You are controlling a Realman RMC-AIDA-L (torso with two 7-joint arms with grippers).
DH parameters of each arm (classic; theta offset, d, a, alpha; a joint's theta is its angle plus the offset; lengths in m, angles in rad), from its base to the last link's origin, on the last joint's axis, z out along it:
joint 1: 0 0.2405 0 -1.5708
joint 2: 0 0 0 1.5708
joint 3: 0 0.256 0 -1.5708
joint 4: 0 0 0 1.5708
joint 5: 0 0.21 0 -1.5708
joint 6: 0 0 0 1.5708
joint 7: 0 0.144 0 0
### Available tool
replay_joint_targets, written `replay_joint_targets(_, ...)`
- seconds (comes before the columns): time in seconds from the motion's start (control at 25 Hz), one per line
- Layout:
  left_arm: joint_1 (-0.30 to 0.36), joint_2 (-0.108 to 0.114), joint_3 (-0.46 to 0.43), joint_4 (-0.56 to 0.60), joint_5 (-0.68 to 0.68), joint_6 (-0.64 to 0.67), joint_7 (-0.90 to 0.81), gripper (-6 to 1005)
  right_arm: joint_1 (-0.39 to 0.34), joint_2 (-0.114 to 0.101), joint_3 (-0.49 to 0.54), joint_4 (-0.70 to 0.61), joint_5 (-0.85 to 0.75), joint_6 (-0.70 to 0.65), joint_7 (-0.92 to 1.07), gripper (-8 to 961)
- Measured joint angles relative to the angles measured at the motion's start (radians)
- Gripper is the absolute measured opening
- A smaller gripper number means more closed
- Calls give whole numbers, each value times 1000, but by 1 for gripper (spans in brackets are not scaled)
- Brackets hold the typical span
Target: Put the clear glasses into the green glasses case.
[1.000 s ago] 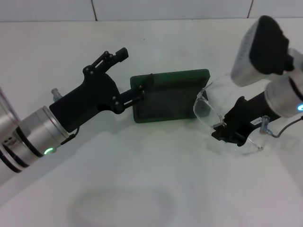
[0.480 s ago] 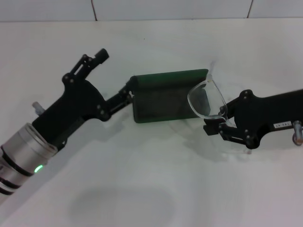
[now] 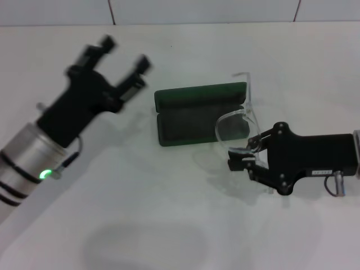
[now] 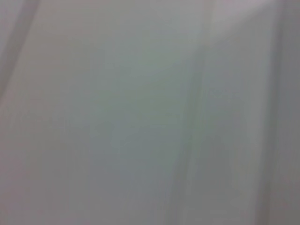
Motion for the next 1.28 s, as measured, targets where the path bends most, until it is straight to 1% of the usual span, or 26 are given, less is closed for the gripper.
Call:
replay_joint_targets(0.04,-8,5,38,32,37,-13,-20,857,9,0,-2,21,1,-2,-24,110)
replay_joint_targets(0.12,-25,13,86,80,90,-32,-67,858,22,2,-11,52,2,-8,-78,109)
replay_joint_targets(0.2,-47,21,108,128,158,-59,-139,858,28,3,-22,71,2,-7,-134,109)
replay_joint_targets(0.28,-68,31,112,179,245,-82,-216,858,30,4,-39,80,4,-3,-186,109)
replay_joint_targets(0.36,-91,36,109,210,314,-97,-268,858,31,4,-60,83,6,-3,-221,109)
replay_joint_targets(0.52,-150,38,109,230,403,-111,-342,858,31,1,-82,84,-3,-5,-275,108)
replay_joint_targets(0.64,-183,38,108,249,477,-113,-432,858,26,0,-82,88,-7,-7,-301,108)
replay_joint_targets(0.8,-202,43,106,282,530,-117,-542,858,16,-2,-87,98,-8,-7,-350,107)
replay_joint_targets(0.96,-227,50,105,290,558,-125,-631,858,2,-2,-91,100,-8,-9,-407,107)
replay_joint_targets(1.16,-249,61,108,291,589,-199,-802,858,-26,3,-91,96,24,-13,-534,107)
replay_joint_targets(1.28,-251,70,107,291,611,-208,-840,858,-35,3,-91,98,62,-15,-607,106)
